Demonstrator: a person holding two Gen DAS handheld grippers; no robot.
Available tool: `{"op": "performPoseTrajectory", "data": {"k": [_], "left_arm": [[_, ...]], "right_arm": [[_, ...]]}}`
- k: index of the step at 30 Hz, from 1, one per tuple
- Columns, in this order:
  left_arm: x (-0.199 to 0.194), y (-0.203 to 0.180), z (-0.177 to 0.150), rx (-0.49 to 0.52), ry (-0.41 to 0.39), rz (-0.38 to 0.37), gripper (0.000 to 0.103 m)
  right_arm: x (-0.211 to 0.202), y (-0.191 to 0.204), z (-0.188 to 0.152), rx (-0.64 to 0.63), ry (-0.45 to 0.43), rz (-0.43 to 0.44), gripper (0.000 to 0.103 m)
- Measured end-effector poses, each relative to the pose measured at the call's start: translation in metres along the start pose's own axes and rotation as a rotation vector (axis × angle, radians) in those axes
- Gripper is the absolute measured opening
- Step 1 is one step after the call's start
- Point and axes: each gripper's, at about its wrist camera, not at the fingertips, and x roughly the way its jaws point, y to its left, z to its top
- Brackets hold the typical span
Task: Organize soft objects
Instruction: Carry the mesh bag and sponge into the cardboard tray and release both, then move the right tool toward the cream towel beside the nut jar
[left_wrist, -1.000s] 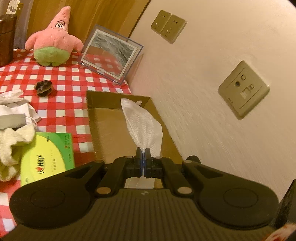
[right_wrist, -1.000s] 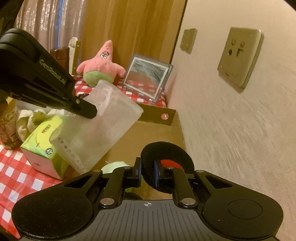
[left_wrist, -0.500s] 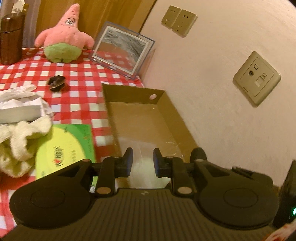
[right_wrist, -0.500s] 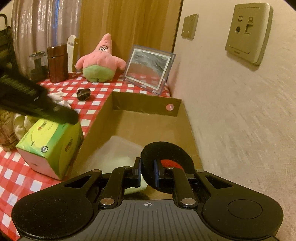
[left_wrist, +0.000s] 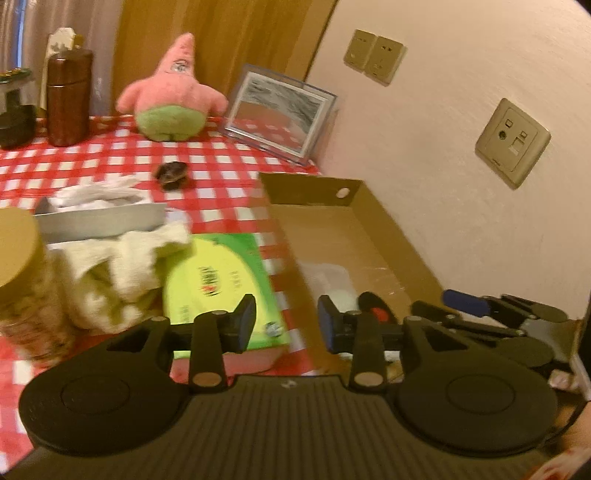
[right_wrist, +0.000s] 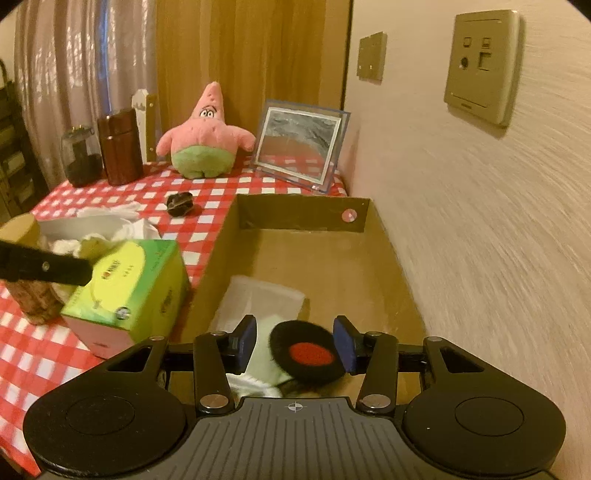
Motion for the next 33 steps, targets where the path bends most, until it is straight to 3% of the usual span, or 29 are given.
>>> {"op": "performPoseTrajectory", "data": {"k": [18, 33], "left_arm": [[-0.104, 0.068, -0.048, 0.052, -0.066, 0.218, 0.063], [-0.140, 0.105, -0.061, 0.013, -0.070, 0.259, 0.075]], "right_arm": [[-0.072, 0.087, -0.014, 0.075, -0.032, 0.102, 0.054], [-0.086, 0.143, -0.015, 0.018, -0.026, 0.161, 0.061]]}}
